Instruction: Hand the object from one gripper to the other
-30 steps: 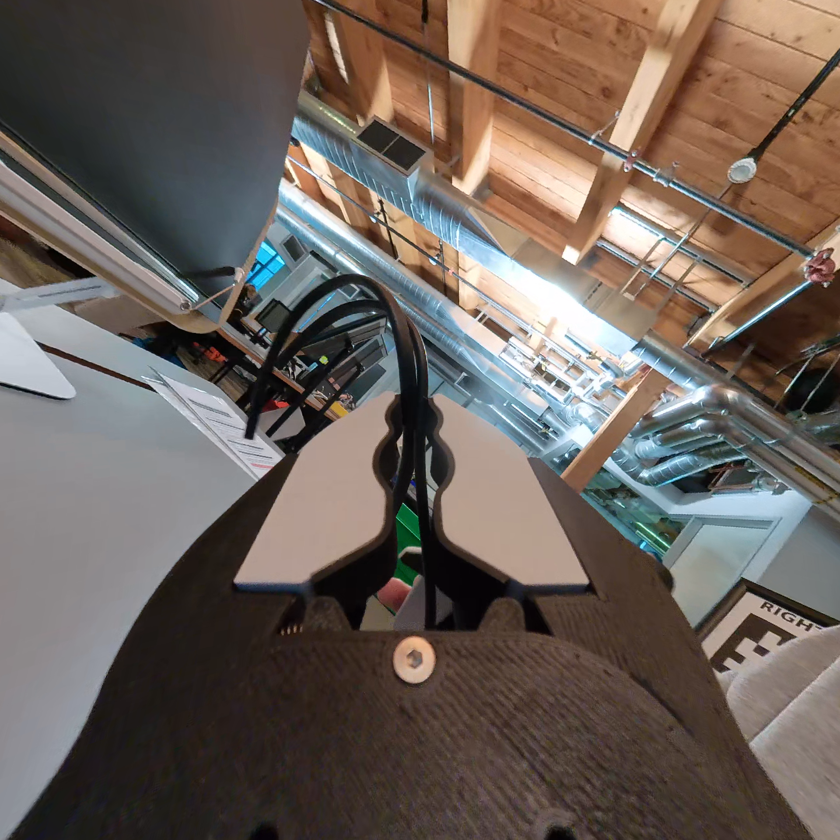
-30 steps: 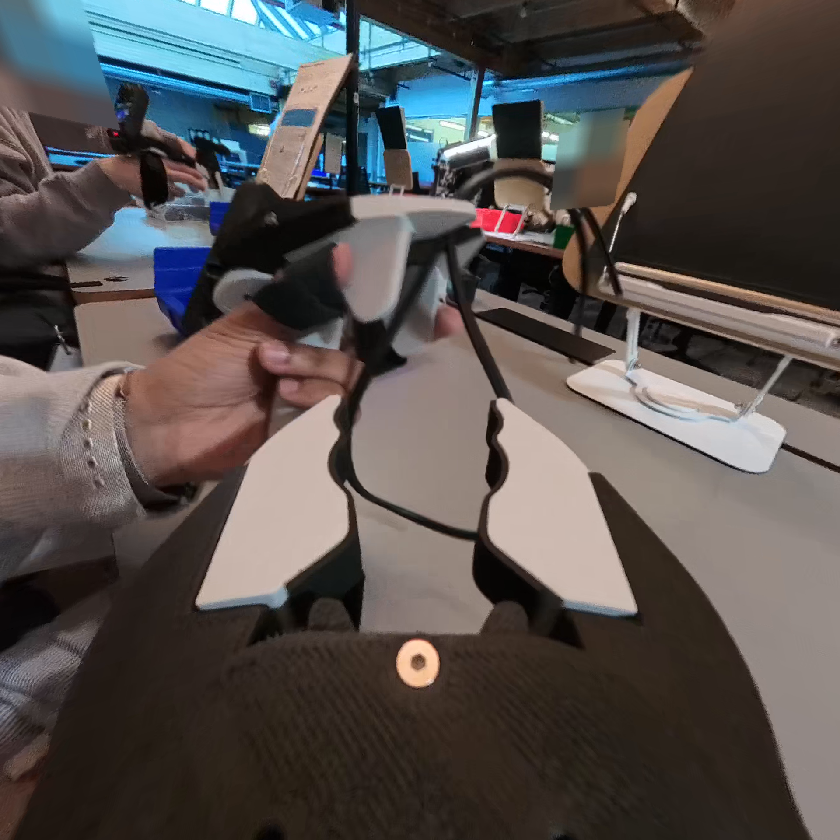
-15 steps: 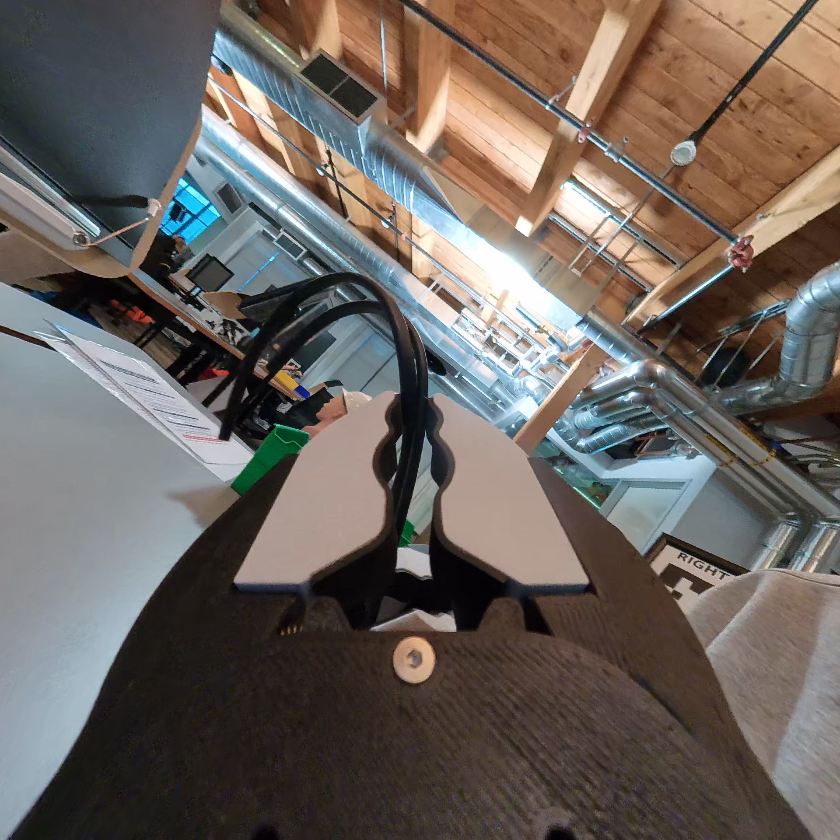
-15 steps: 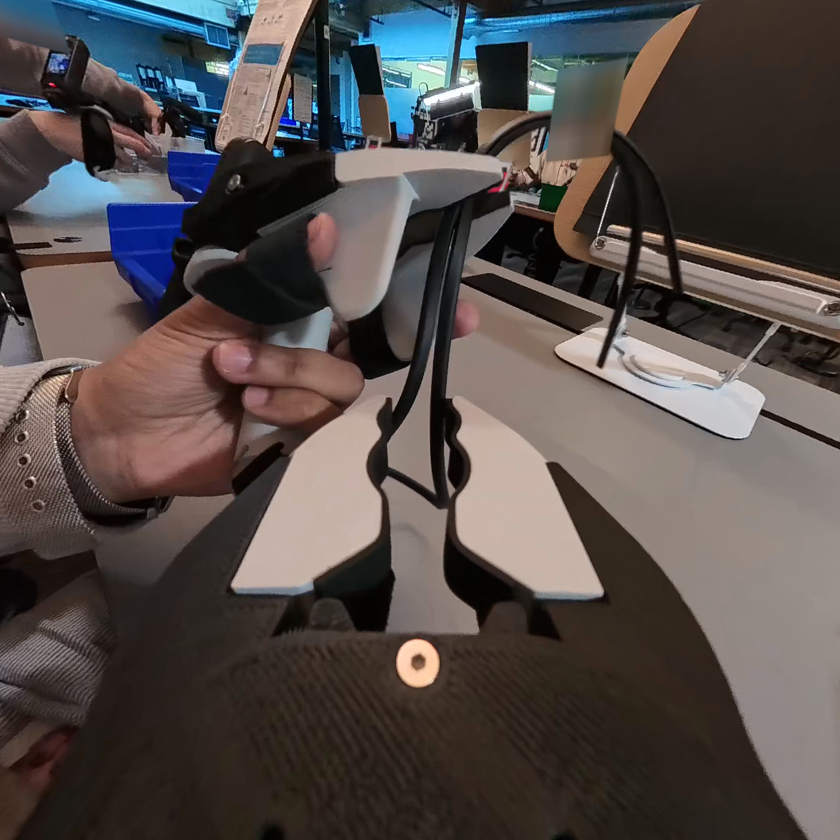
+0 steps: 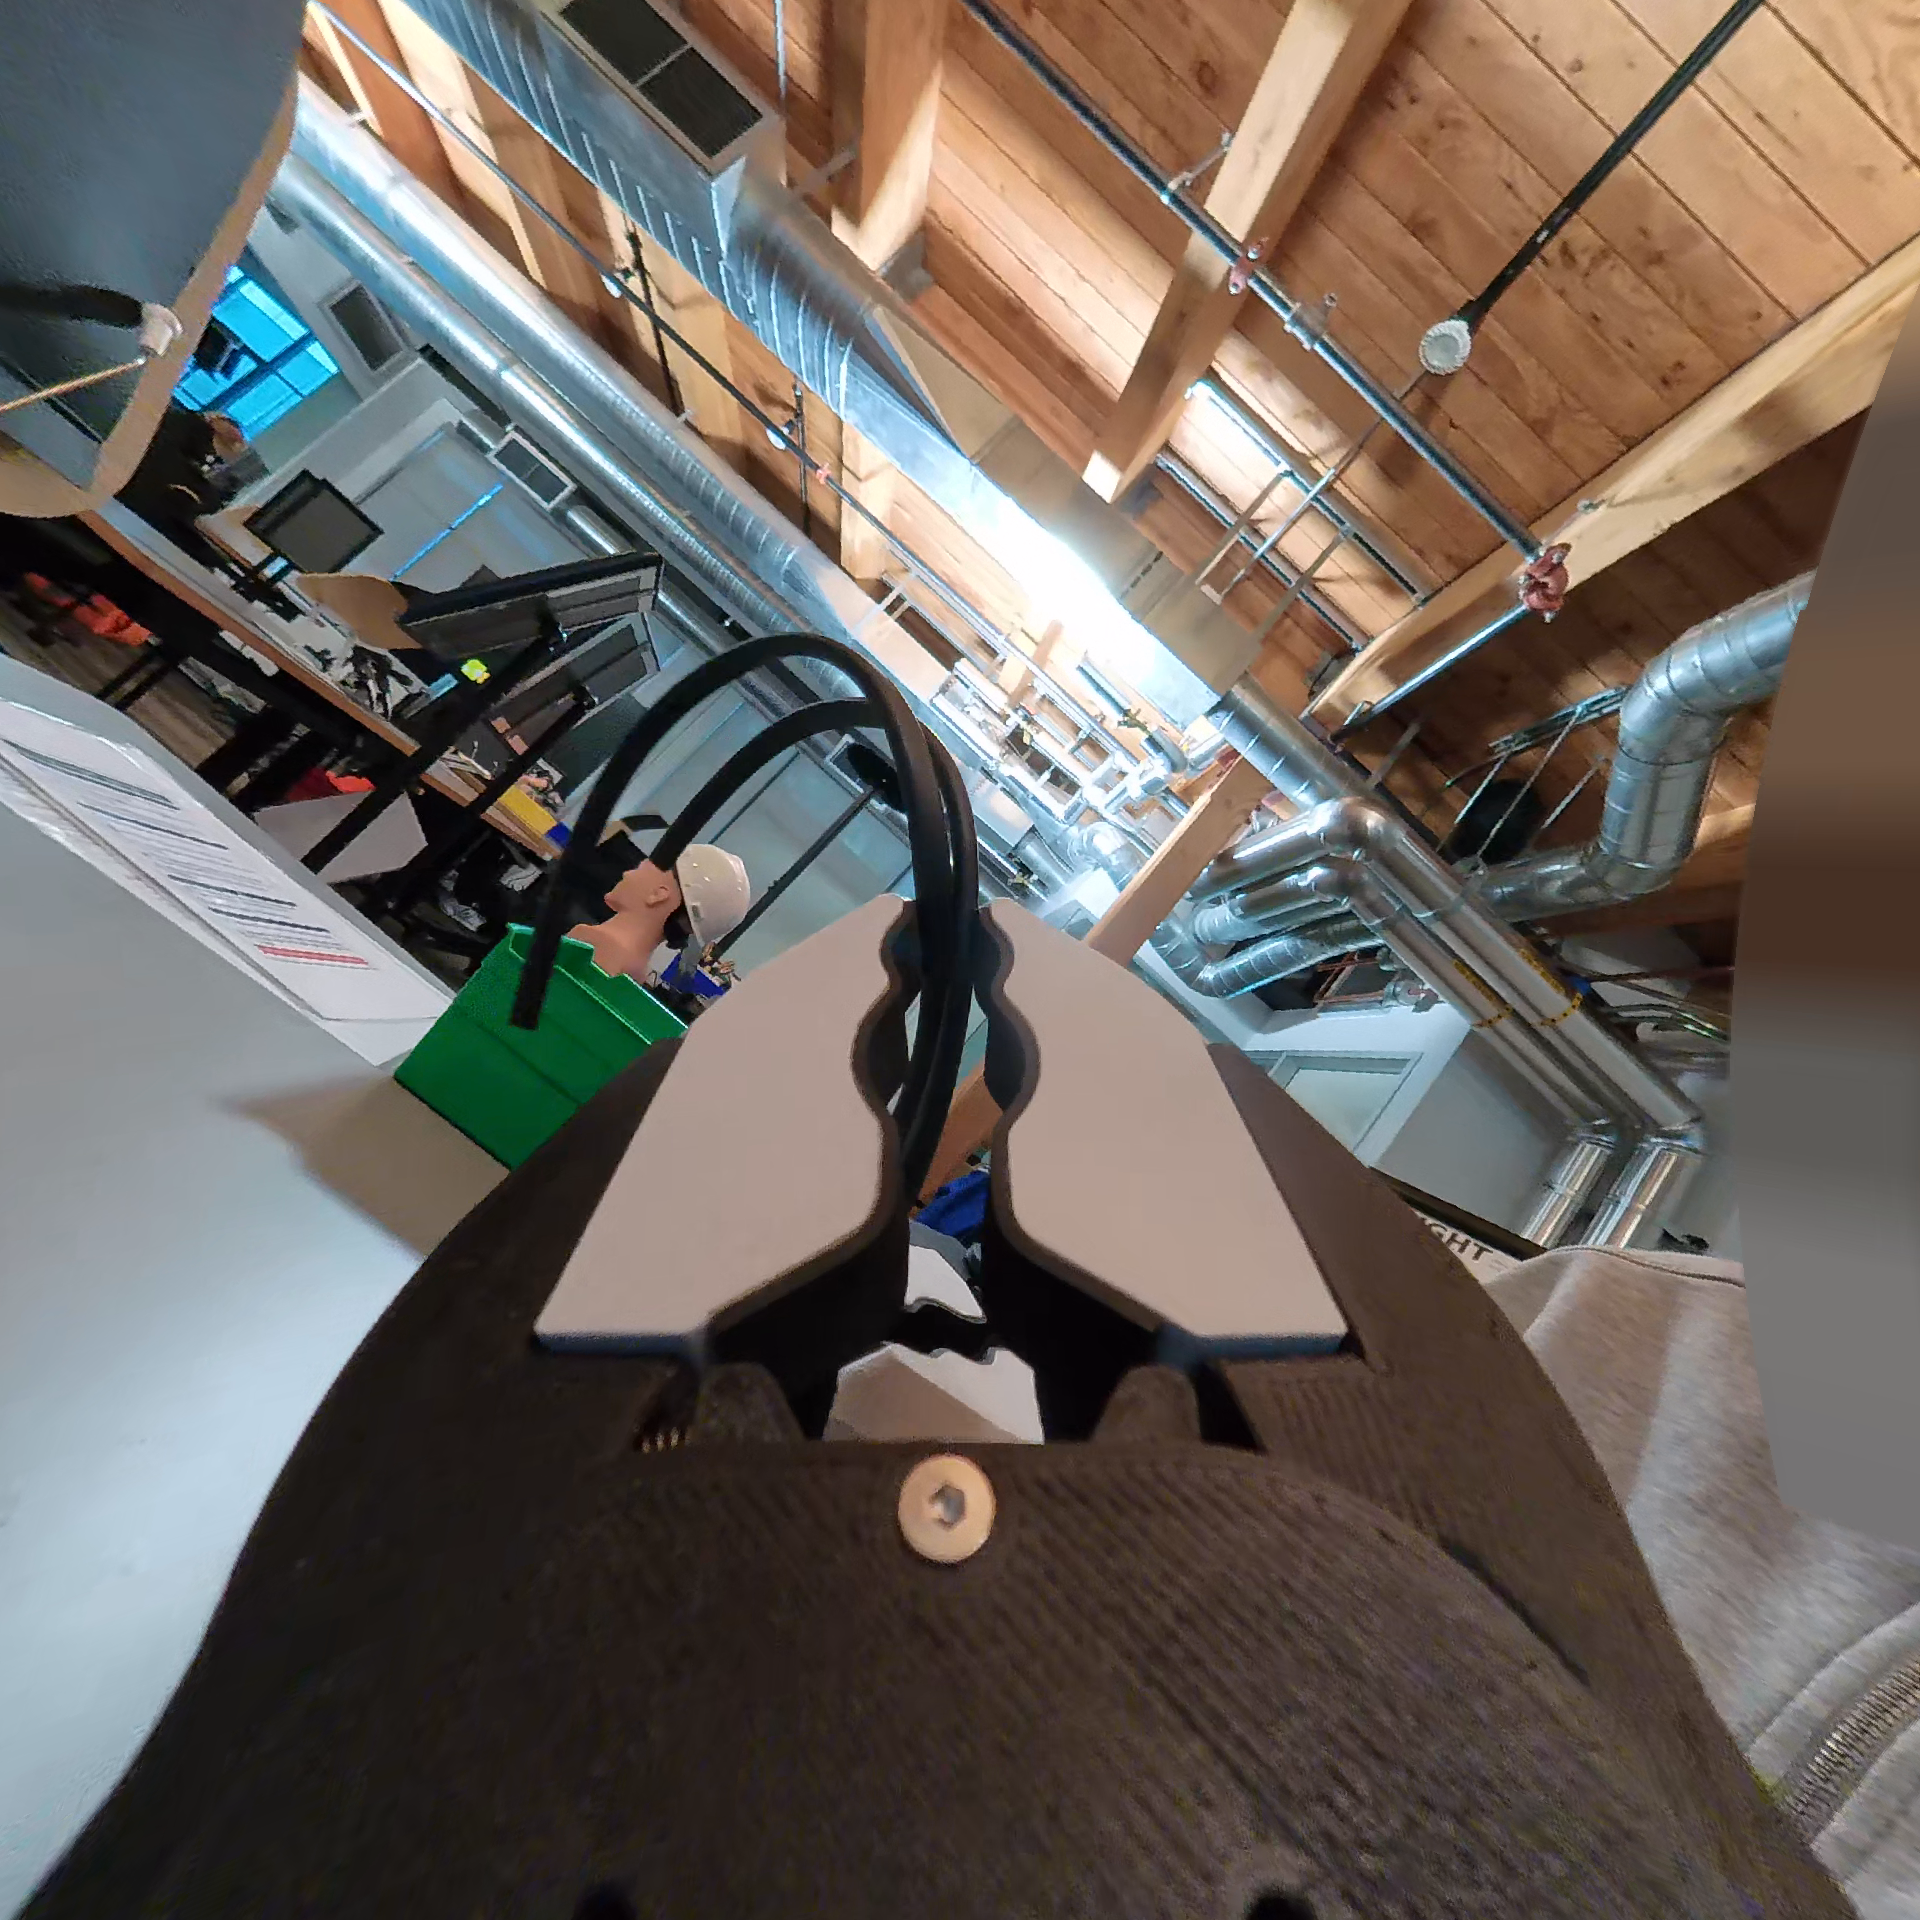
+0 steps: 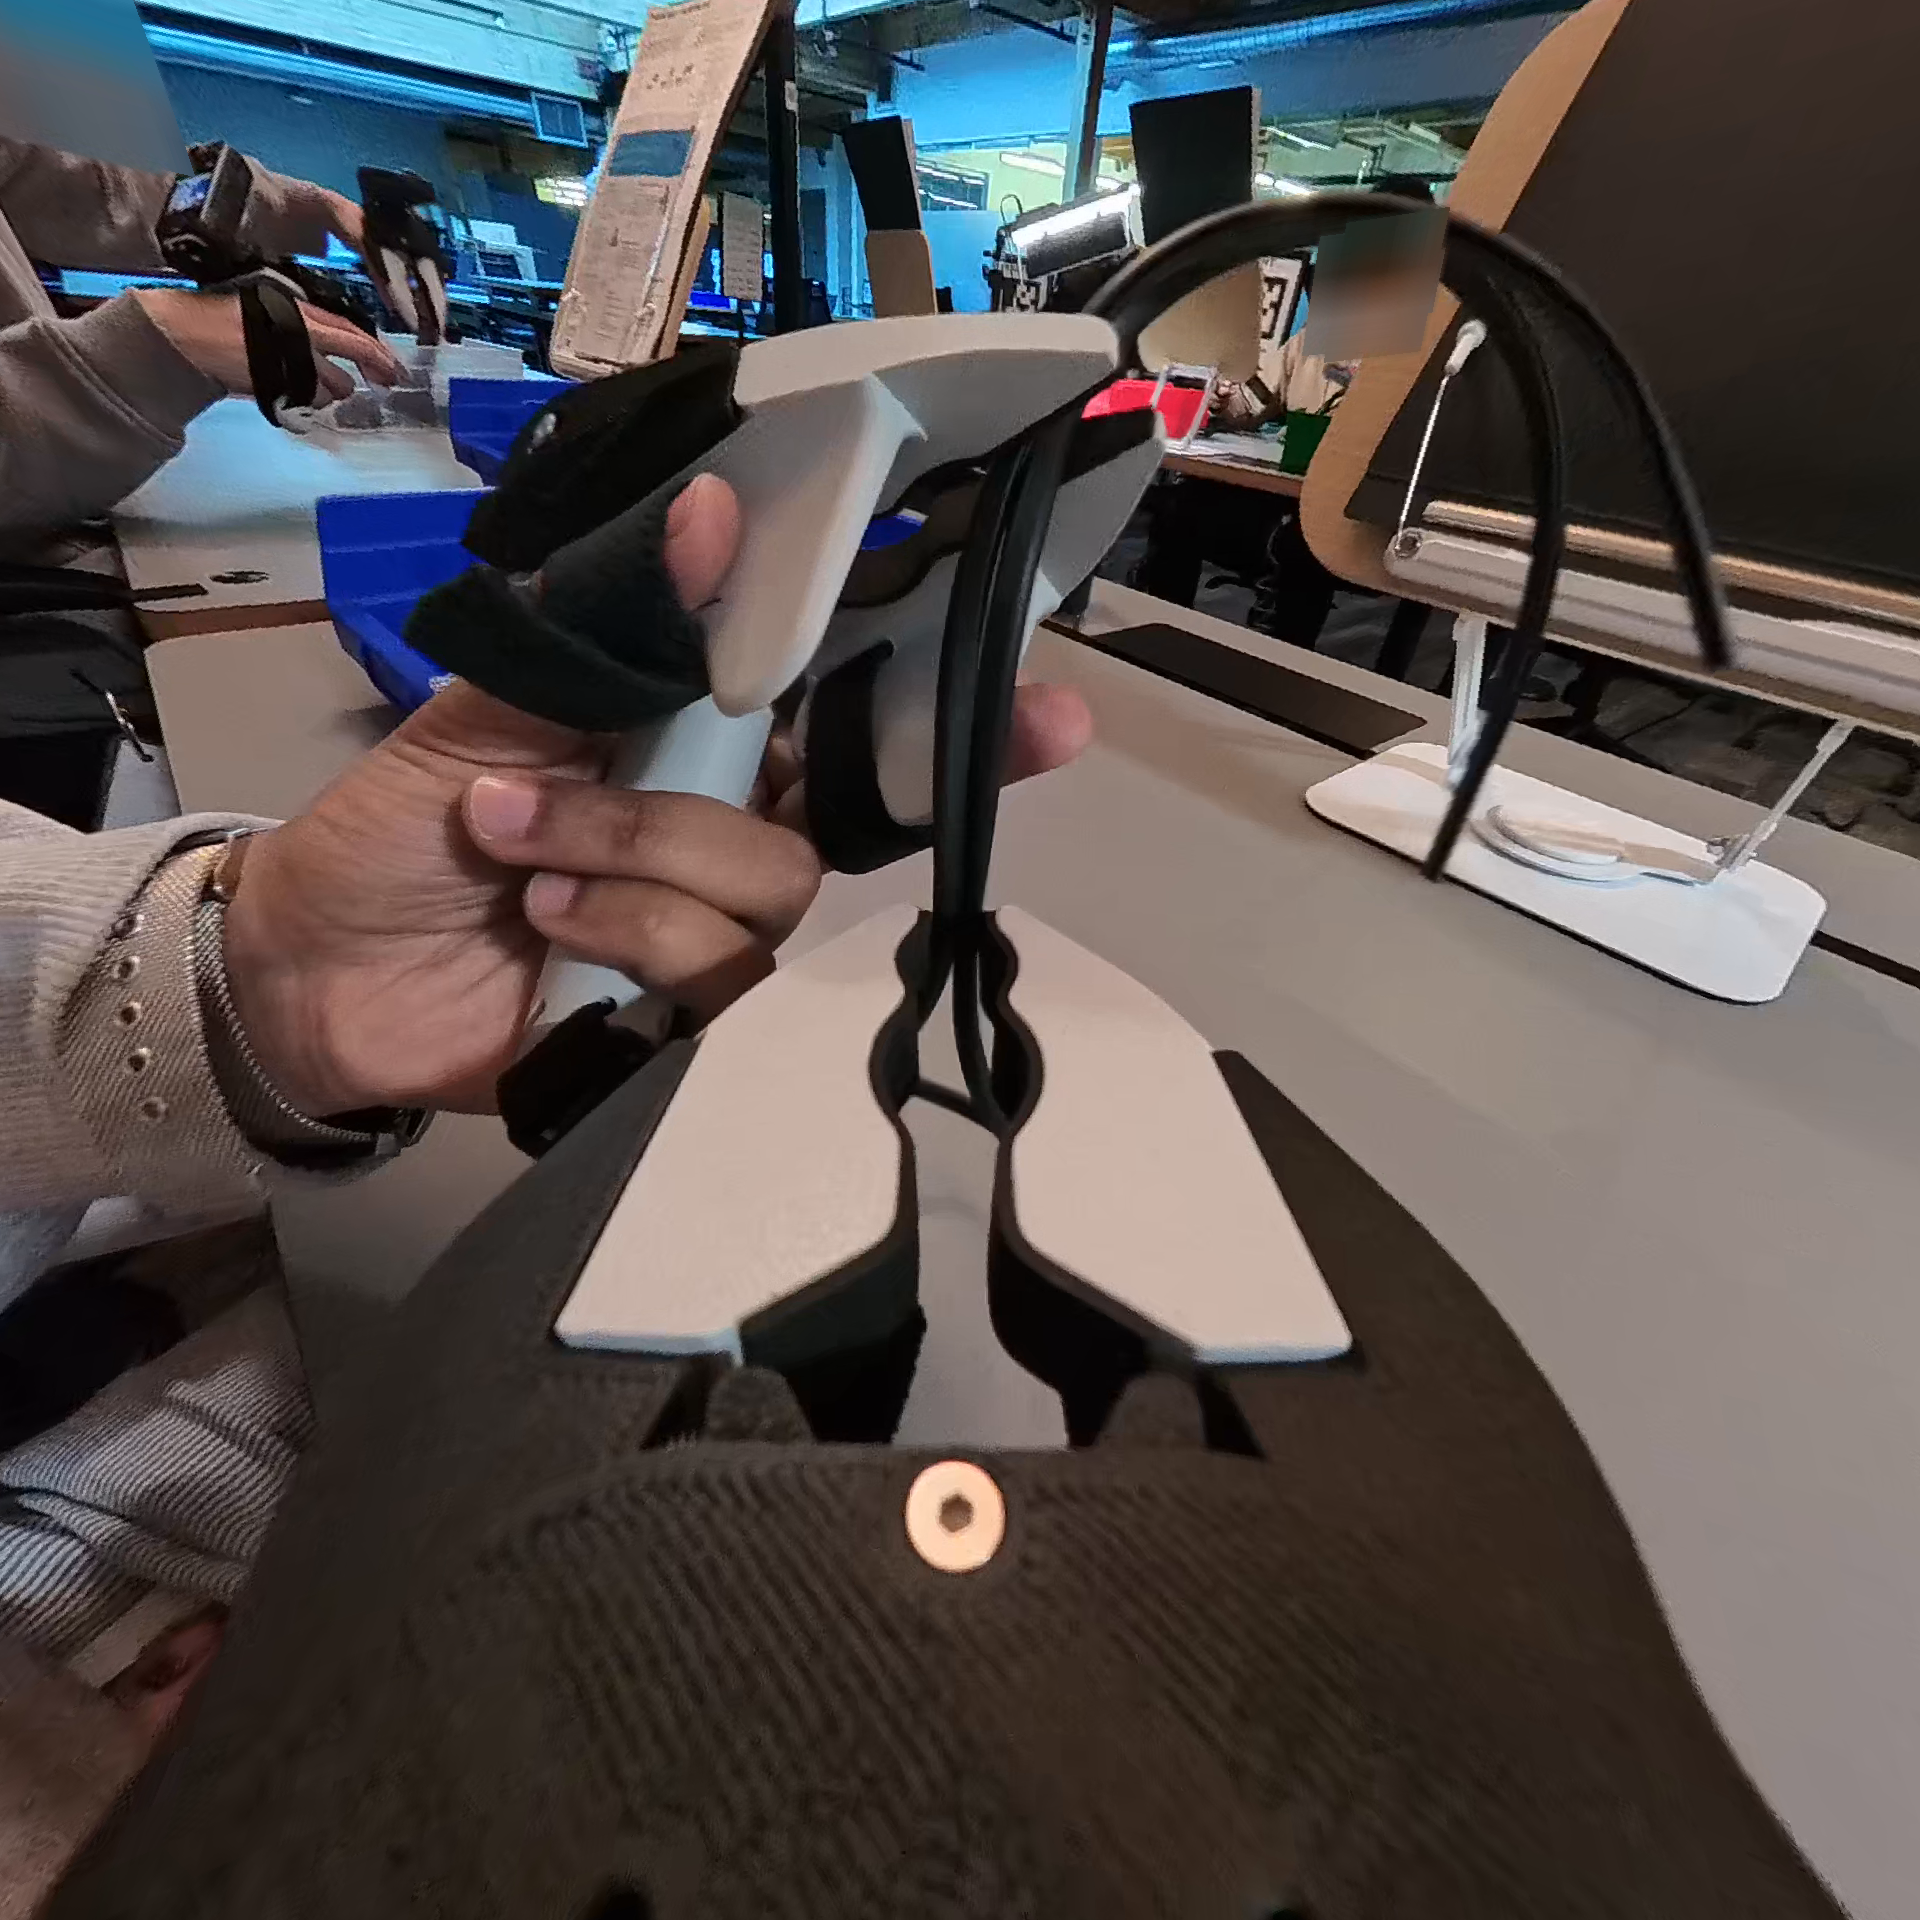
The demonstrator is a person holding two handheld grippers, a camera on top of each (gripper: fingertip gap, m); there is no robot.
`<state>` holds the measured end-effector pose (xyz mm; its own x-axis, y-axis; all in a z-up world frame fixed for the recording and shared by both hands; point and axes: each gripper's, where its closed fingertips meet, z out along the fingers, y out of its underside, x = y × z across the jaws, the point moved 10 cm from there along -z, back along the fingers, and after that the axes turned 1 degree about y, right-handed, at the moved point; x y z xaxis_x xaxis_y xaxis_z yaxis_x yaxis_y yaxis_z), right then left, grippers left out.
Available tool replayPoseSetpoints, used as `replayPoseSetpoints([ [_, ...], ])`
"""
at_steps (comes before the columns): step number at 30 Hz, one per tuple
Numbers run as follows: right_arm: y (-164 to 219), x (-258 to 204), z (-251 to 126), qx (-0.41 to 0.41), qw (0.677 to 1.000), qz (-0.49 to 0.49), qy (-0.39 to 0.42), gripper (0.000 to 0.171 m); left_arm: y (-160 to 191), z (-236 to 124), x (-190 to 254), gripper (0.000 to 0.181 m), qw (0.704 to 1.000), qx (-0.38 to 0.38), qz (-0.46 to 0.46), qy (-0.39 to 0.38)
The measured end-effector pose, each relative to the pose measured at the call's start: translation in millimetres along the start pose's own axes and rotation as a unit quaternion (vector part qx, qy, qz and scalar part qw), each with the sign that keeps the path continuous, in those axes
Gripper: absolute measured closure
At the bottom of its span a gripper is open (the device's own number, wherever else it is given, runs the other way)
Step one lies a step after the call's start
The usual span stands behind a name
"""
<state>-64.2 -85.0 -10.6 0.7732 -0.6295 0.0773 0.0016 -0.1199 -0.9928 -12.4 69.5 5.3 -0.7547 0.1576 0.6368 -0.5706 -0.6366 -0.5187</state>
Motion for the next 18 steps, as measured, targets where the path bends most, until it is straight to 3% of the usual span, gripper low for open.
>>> replayPoseSetpoints([
  [18, -5, 16, -6, 0.012, 0.985, 0.149, -0.091, 0.166, -8, -5, -3, 0.167, 1.0, 0.004, 0.002, -0.008],
])
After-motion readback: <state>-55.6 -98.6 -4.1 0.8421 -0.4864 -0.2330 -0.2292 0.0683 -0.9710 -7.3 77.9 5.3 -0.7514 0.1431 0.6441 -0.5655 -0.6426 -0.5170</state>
